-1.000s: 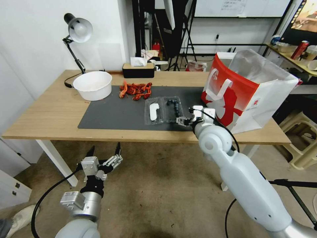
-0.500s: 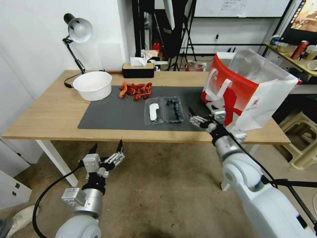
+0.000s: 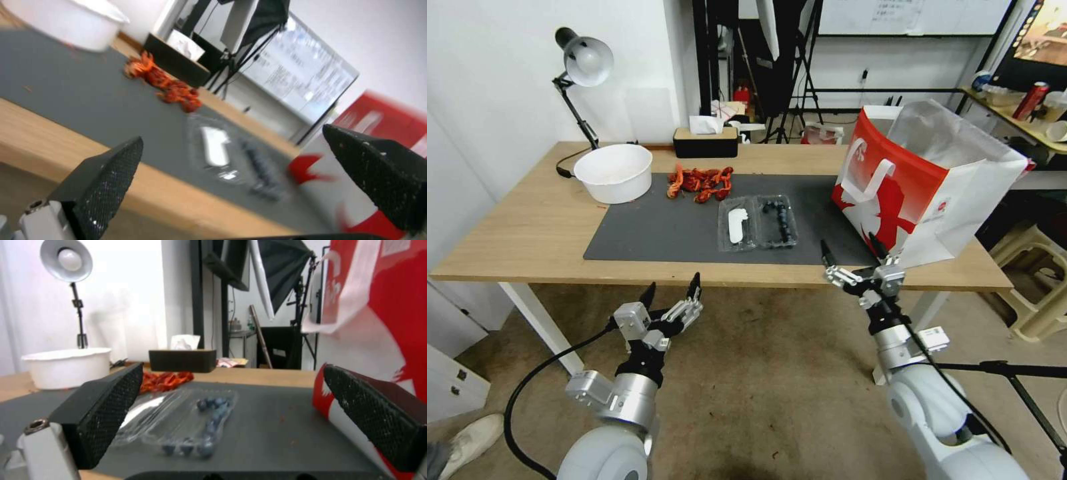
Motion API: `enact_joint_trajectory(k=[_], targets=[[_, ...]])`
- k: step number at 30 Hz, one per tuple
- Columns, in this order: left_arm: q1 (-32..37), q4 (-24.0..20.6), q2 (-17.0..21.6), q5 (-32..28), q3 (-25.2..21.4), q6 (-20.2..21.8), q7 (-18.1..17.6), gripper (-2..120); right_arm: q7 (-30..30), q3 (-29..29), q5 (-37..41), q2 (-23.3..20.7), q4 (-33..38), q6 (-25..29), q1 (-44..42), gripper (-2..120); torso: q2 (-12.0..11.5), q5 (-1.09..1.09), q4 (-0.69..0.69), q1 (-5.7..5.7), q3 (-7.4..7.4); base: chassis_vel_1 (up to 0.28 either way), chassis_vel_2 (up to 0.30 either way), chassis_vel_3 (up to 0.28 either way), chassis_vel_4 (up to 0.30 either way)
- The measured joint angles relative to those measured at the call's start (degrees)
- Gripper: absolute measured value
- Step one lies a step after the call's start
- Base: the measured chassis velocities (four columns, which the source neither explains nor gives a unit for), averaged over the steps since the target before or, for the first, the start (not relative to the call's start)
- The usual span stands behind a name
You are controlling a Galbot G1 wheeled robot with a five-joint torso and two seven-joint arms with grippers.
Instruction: Close the takeout container lid, then place the container into the takeout bag.
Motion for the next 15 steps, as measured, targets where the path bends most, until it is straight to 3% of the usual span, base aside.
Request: enact_joint_trajectory(k=[2,4,5,7,8,11,15], targets=[[-1.9,0.3,0.3,-2.8,0.8,0.0,-0.9,100,-0.1,0.2,-0.3,0.1,0.1,0.3,-0.8,100,0.0,0.01,-0.02,0.00,0.00,0.000,0.000,0.000,0.000],[-6.1,1.9,1.1,-9.2,2.9,-0.3,-2.7,100,-0.3,1.1,-1.2,0.6,0.7,0.7,-2.6,100,0.0,0.00,-0.04,0.00,0.00,0.000,0.000,0.000,0.000],[-6.1,1.9,1.1,-9.2,2.9,-0.3,-2.7,100,-0.3,1.1,-1.2,0.6,0.7,0.7,-2.6,100,0.0,0.00,-0.04,0.00,0.00,0.000,0.000,0.000,0.000],[-10.3,4.3,1.2,-16.1,4.9,-1.3,-4.6,100,-0.5,1.7,-1.8,1.1,1.4,0.8,-3.8,100,0.0,0.01,-0.04,0.01,0.00,0.000,0.000,0.000,0.000],[-10.3,4.3,1.2,-16.1,4.9,-1.3,-4.6,100,-0.5,1.7,-1.8,1.1,1.4,0.8,-3.8,100,0.0,0.01,-0.04,0.01,0.00,0.000,0.000,0.000,0.000],[-15.2,7.8,0.6,-25.4,7.6,-2.9,-7.7,100,-0.6,2.7,-2.6,1.9,1.9,1.1,-5.1,100,0.0,0.01,-0.03,0.00,0.01,0.000,0.000,0.000,0.000],[-18.9,10.3,-0.5,-28.6,10.2,-4.2,-10.7,100,-0.6,3.5,-3.2,2.4,2.2,1.1,-6.0,100,0.0,0.01,-0.03,0.00,0.01,0.000,0.000,0.000,0.000]])
